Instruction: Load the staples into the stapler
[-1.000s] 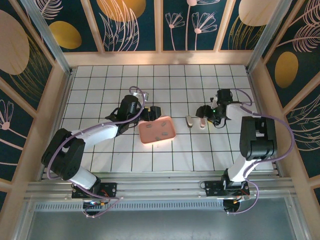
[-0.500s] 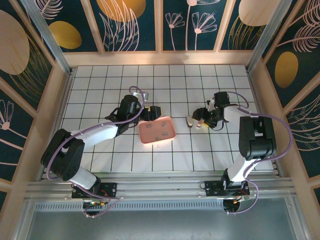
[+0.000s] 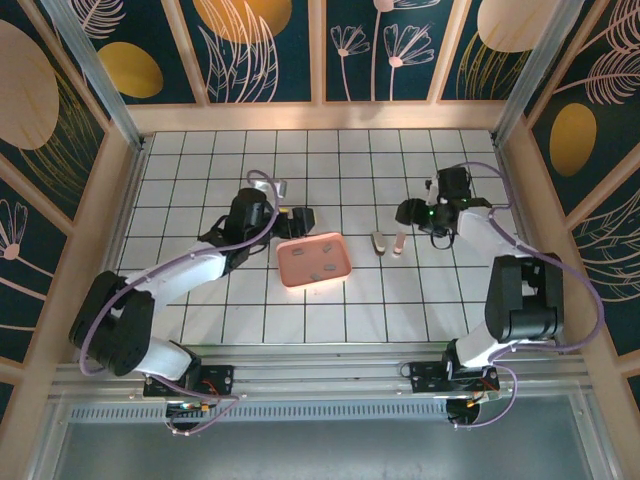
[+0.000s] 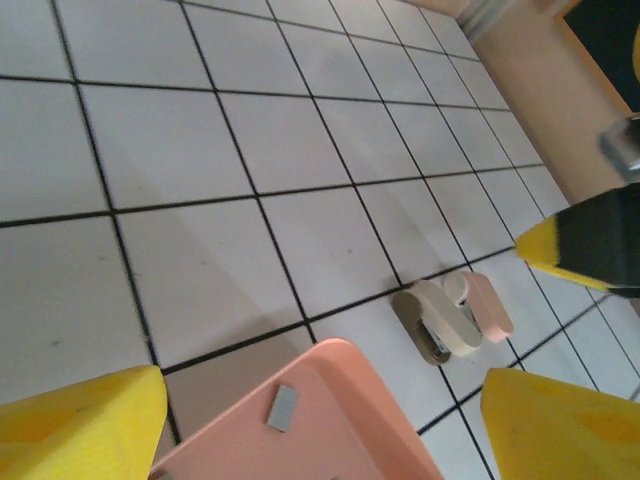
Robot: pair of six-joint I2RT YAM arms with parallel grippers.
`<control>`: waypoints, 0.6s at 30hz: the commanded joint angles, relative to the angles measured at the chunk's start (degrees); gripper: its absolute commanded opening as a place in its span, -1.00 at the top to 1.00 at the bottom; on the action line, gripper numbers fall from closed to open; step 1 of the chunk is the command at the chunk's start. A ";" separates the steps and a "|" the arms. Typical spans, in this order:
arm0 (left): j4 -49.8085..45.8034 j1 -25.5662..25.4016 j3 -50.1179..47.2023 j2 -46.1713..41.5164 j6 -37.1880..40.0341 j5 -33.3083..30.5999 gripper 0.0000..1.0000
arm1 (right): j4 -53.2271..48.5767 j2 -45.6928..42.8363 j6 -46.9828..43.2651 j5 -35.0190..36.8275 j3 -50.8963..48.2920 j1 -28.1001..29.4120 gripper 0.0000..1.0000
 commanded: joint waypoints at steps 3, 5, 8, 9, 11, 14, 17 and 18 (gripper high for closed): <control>-2.13 4.53 -3.19 -9.42 1.75 -10.30 -0.84 | 6.24 -6.06 -2.89 3.92 0.69 -2.46 -0.38; -2.37 5.77 -4.77 -13.20 1.79 -14.99 -0.97 | 8.65 -7.69 -3.50 4.42 0.18 -2.92 -0.38; -2.00 6.67 -7.13 -19.16 3.35 -22.92 -0.98 | 13.08 -10.28 -4.47 6.01 -1.25 -3.33 -0.42; -1.67 6.84 -7.98 -21.22 3.80 -26.31 -0.98 | 14.73 -11.20 -4.64 6.63 -1.97 -3.48 -0.53; -0.73 7.08 -9.52 -24.68 5.43 -31.68 -0.98 | 17.85 -12.91 -5.19 7.46 -3.19 -3.75 -0.98; 1.49 7.38 -12.14 -29.28 8.77 -39.51 -0.98 | 23.05 -15.57 -6.36 9.39 -5.81 -4.22 -0.98; 4.84 7.93 -15.47 -32.48 12.12 -45.55 -0.98 | 29.40 -18.45 -8.29 11.46 -9.79 -4.49 -0.98; 6.28 8.15 -16.74 -33.24 13.31 -47.12 -0.98 | 31.99 -19.38 -9.03 12.51 -11.70 -4.50 -0.98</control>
